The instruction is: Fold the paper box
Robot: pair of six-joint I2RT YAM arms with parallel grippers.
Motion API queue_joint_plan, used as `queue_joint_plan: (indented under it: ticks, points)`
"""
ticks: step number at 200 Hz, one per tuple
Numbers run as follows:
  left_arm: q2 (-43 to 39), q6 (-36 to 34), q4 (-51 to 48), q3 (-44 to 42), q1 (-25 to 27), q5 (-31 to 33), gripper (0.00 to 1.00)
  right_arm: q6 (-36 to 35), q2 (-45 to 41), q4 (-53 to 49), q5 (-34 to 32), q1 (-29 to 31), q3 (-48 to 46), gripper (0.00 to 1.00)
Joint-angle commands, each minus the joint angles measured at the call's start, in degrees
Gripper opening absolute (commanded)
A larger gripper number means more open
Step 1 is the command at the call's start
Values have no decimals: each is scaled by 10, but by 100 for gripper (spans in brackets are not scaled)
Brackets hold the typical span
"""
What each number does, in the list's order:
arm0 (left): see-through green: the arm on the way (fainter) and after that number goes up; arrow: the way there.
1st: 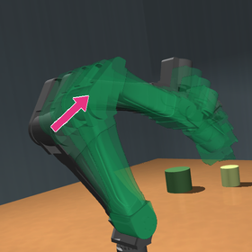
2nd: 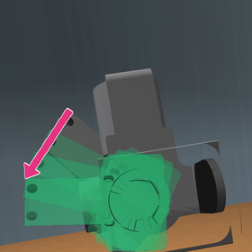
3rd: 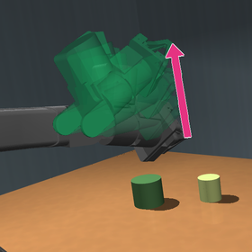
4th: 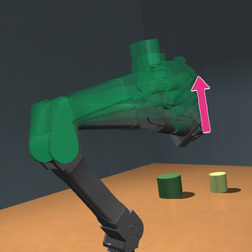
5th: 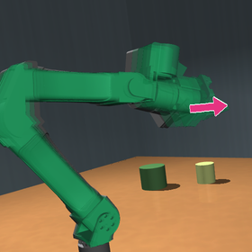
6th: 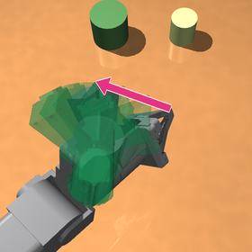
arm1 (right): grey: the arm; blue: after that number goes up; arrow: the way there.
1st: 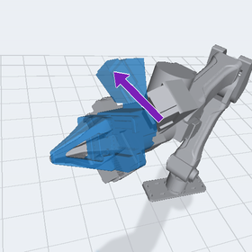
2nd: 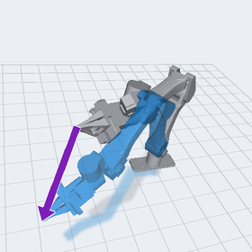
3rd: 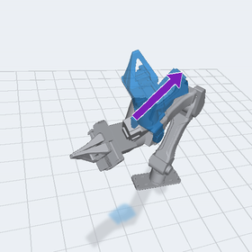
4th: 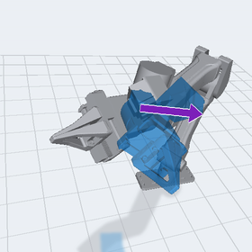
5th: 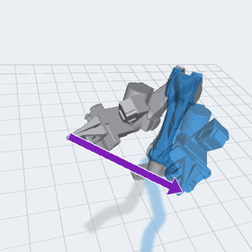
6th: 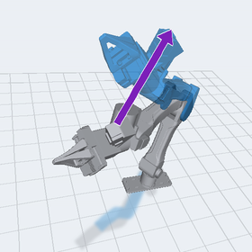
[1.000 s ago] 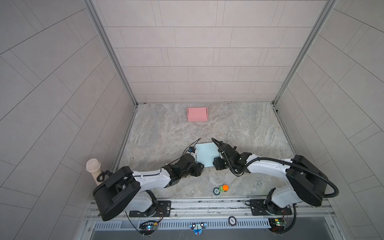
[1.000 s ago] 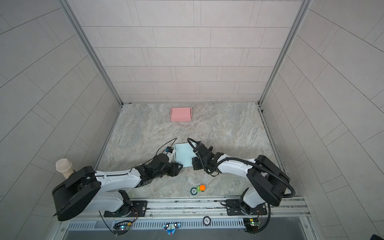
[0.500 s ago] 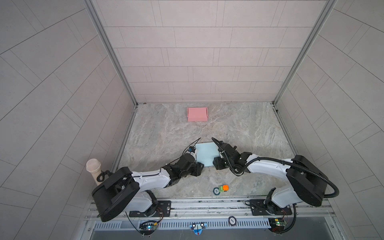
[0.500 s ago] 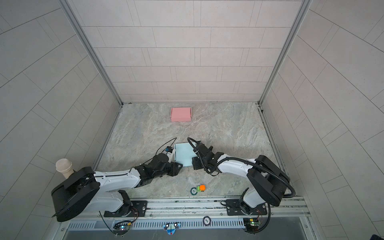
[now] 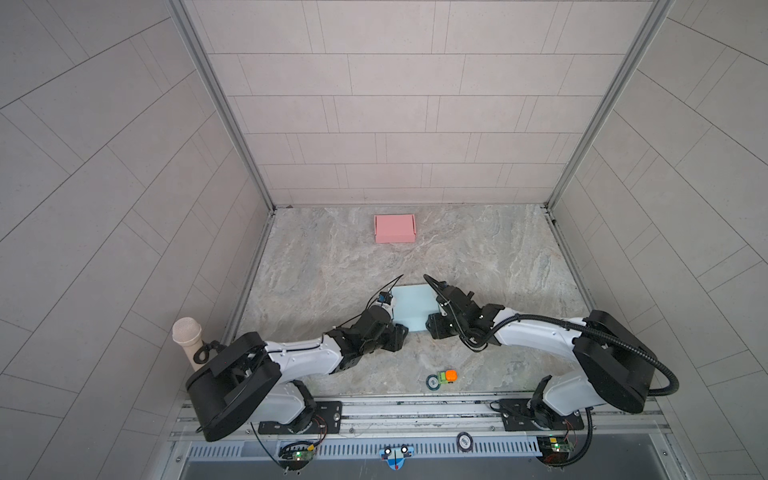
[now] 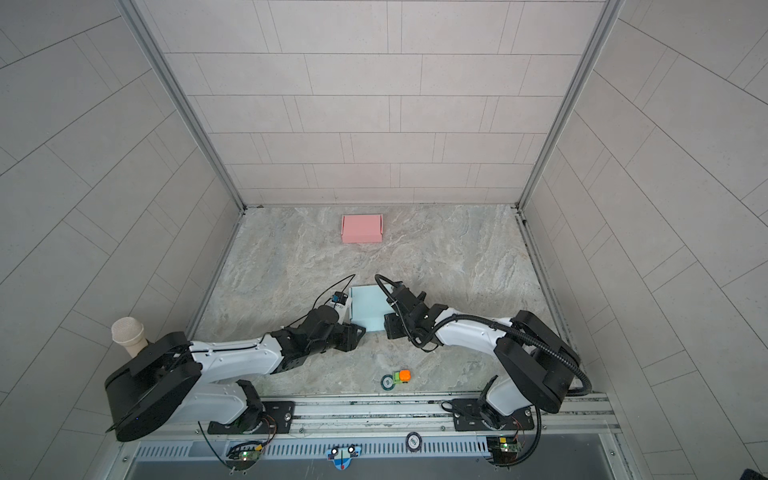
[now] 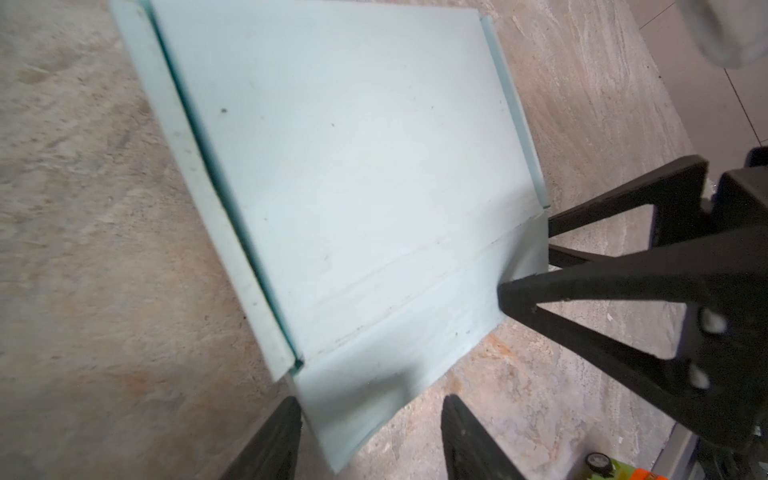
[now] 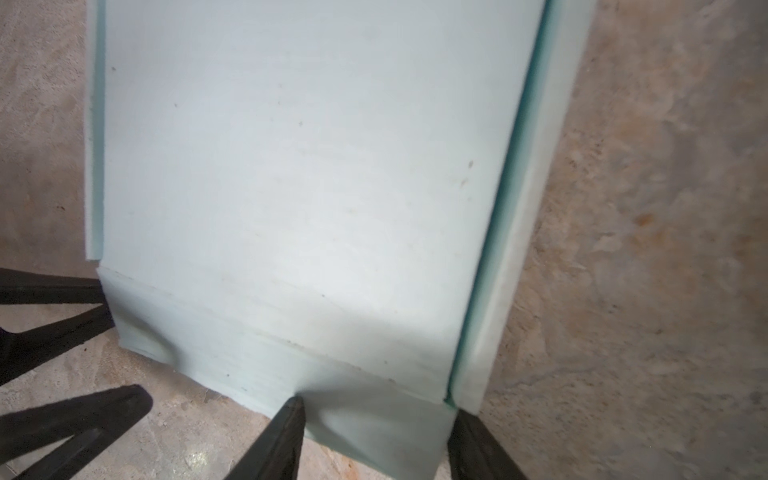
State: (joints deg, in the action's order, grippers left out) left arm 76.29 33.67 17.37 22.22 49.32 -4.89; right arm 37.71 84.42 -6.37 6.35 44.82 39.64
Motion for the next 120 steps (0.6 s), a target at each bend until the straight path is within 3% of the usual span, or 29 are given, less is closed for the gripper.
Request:
queue_joint_plan:
  ticks: [1,120]
  points:
    - [8,-13,5,19,3,0,57,-2,2,12,-2,1,12,57]
    - [16,-19,4,16,-17,2,54,-15,-13,-20,-22,-3,17,60]
